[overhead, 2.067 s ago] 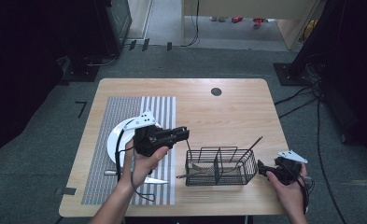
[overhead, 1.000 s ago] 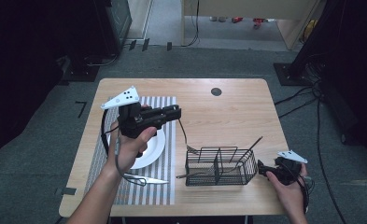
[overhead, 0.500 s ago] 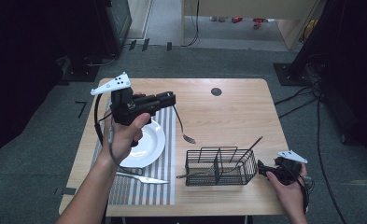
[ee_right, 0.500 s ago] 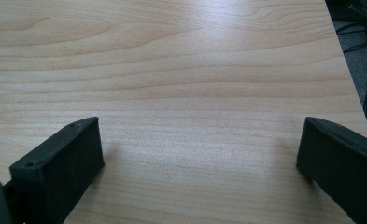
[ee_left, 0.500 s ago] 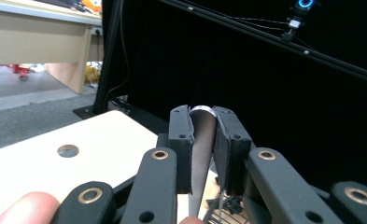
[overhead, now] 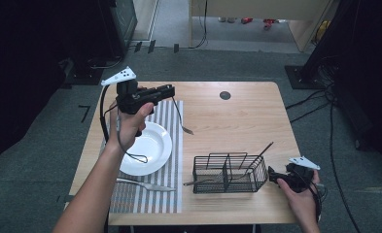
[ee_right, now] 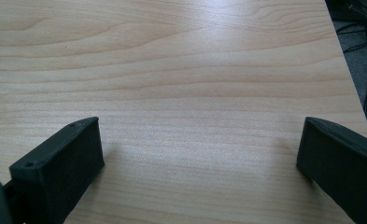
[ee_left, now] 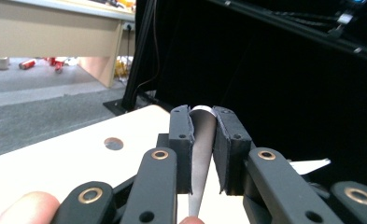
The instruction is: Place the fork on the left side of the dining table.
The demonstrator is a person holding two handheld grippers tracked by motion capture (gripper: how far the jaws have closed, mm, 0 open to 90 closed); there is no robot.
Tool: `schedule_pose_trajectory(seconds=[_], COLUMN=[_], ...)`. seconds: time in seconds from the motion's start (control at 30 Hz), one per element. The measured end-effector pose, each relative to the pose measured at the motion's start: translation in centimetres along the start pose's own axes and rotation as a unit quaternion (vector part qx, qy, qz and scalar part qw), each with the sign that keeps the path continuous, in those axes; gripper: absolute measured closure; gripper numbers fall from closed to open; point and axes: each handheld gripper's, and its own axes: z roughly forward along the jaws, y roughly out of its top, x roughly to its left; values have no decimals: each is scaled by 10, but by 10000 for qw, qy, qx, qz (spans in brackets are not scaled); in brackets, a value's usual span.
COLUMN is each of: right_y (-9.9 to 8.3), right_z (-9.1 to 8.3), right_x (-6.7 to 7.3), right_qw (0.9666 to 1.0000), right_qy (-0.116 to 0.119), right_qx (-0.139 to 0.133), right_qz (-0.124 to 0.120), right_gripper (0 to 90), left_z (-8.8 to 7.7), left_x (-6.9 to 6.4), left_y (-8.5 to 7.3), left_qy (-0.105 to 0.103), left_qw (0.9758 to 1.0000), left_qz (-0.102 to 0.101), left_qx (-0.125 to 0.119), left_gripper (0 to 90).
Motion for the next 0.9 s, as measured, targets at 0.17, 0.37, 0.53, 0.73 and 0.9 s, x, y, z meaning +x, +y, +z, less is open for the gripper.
schedule_pose_trajectory(seconds=[0.17,0.37,0.53,0.73,0.9], right_y=[0,0,0,0,0], right_z=[0,0,0,0,0], right_x=[0,0,0,0,0], right_qw=[10000,10000,10000,10000,10000], right_qy=[1,1,1,1,1], right_qx=[5,7,7,7,6], right_qz=[-1,2,0,1,2], right_gripper=[2,2,2,1,2], left_z=[17,31,41,49,52], left_x=[24,57,86,118,143], left_y=[-10,-20,-28,-39,-45], left_qy=[138,211,346,544,735], left_qw=[9995,9990,9976,9952,9938], left_qz=[118,95,236,279,466], left_qx=[245,378,554,769,697], left_gripper=[793,793,793,793,793])
